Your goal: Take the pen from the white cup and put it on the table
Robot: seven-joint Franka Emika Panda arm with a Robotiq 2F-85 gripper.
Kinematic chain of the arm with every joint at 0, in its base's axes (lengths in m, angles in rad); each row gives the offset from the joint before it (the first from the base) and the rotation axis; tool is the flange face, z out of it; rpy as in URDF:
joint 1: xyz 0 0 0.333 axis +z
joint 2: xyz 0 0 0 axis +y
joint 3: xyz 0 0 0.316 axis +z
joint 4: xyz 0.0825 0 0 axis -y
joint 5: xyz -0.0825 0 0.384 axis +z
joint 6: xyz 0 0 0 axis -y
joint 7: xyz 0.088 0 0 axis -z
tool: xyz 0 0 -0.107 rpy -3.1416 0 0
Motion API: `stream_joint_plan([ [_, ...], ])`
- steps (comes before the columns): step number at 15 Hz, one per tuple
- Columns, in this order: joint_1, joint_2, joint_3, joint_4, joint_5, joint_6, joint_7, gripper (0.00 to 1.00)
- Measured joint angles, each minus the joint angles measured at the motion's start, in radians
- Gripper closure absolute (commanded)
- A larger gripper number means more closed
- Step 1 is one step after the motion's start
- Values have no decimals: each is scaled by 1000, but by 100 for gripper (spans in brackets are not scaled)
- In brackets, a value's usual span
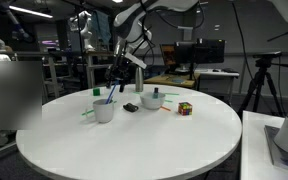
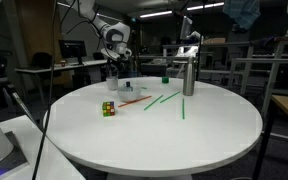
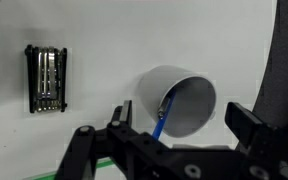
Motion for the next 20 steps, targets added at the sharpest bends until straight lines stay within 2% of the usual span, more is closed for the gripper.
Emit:
stream_joint_plan([
  [14, -14, 21, 3, 7, 0, 0, -9, 0],
  [20, -14, 48, 4, 43, 0, 0, -9, 0],
])
